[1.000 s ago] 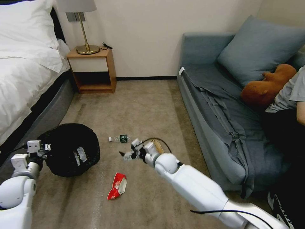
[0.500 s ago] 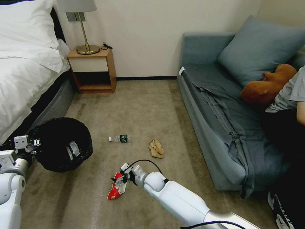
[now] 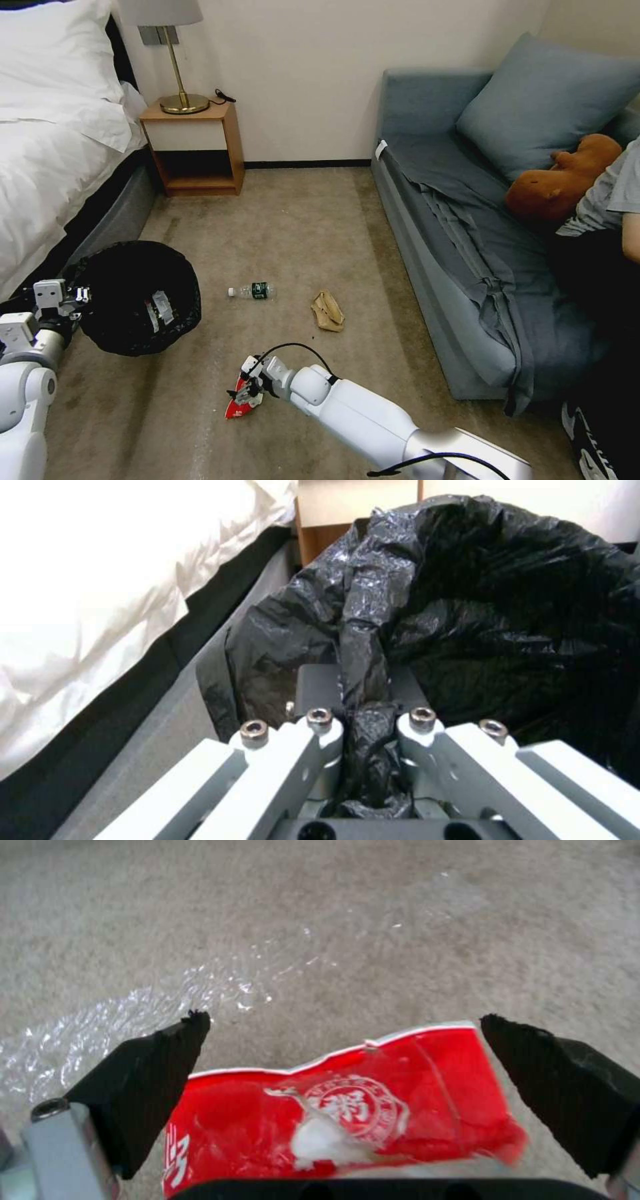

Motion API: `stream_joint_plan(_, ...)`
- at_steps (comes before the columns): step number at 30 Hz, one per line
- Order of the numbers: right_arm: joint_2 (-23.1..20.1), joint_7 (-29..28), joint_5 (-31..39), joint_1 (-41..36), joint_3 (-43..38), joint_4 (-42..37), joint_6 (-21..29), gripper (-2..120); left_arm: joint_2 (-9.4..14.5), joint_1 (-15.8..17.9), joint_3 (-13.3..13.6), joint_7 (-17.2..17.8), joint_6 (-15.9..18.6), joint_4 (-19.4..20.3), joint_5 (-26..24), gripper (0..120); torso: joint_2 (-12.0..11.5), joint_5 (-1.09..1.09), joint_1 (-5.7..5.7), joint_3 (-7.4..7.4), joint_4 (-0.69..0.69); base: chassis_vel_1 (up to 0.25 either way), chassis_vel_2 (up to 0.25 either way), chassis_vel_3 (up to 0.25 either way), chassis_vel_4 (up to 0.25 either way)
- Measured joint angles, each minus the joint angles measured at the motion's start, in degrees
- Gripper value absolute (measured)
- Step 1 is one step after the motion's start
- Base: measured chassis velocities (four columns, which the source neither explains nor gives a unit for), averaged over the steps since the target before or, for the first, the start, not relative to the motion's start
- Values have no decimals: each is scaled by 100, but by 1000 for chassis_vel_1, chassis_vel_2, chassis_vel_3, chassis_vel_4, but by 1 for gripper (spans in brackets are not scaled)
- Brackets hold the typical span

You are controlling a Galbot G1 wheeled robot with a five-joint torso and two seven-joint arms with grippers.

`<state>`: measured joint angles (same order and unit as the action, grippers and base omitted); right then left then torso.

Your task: Pick up the trash bin, then pick up the garbage on the floor and place it into the trash bin.

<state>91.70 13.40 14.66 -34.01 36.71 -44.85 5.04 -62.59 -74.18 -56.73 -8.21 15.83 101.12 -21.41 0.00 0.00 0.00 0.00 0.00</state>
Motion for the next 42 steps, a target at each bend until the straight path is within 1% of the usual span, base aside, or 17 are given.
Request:
stream_joint_plan(8,58,24,-240,-36,-50,371,-162,100,-13,-135,-19,-53,-16,177,-6,4,0,0,0,0,-1,0,0,0,0)
stream_joint_plan(19,-132,190,-328,-101,-201,364,-195,100,-65,-182,8,-58,-32,348,18,4,0,1,0,0,0,0,0,0,0)
stream_joint_plan(22,-147,230,-335,-134,-220,350,-196,97,-94,-210,9,-56,-32,428,27,4,0,1,0,0,0,0,0,0,0)
stream_joint_plan(24,-169,271,-364,-197,-235,334,-200,86,-148,-234,5,-55,-33,514,31,4,1,1,0,-1,-2,0,0,0,0)
stream_joint_plan(25,-169,271,-364,-197,-235,334,-200,86,-148,-234,5,-55,-33,514,31,4,1,1,0,-1,-2,0,0,0,0)
stream_joint_plan(27,-202,314,-407,-243,-256,331,-221,76,-201,-277,-9,-55,-32,570,37,4,2,1,0,0,-1,0,0,0,0)
stream_joint_plan(28,-202,314,-407,-243,-256,331,-221,76,-201,-277,-9,-55,-32,570,37,4,2,1,0,0,-1,0,0,0,0)
stream_joint_plan(30,-242,350,-413,-265,-261,325,-253,66,-244,-311,-23,-58,-41,591,51,4,2,0,0,-1,-1,0,0,0,0)
stream_joint_plan(31,-242,350,-413,-265,-261,325,-253,66,-244,-311,-23,-58,-41,591,51,4,2,0,0,-1,-1,0,0,0,0)
stream_joint_plan(33,-289,372,-411,-270,-261,312,-282,54,-275,-339,-41,-63,-66,592,63,4,2,0,0,-1,0,0,0,0,0)
stream_joint_plan(34,-307,374,-403,-269,-261,299,-288,50,-278,-348,-45,-66,-73,592,66,4,2,0,0,-1,0,0,0,0,0)
stream_joint_plan(35,-307,374,-403,-269,-261,299,-288,50,-278,-348,-45,-66,-73,592,66,4,2,0,0,-1,0,0,0,0,0)
stream_joint_plan(38,-355,379,-350,-247,-258,250,-290,36,-279,-352,-47,-73,-79,595,71,4,1,0,0,0,0,0,0,0,0)
stream_joint_plan(39,-355,379,-350,-247,-258,250,-290,36,-279,-352,-47,-73,-79,595,71,4,1,0,0,0,0,0,0,0,0)
stream_joint_plan(40,-367,381,-335,-237,-258,247,-290,29,-277,-345,-46,-74,-79,601,72,4,1,0,0,0,0,0,0,0,0)
stream_joint_plan(41,-367,381,-335,-237,-258,247,-290,29,-277,-345,-46,-74,-79,601,72,4,1,0,0,0,0,0,0,0,0)
stream_joint_plan(42,-373,393,-326,-229,-259,249,-295,24,-273,-336,-38,-74,-79,611,73,4,1,0,0,0,0,0,0,0,0)
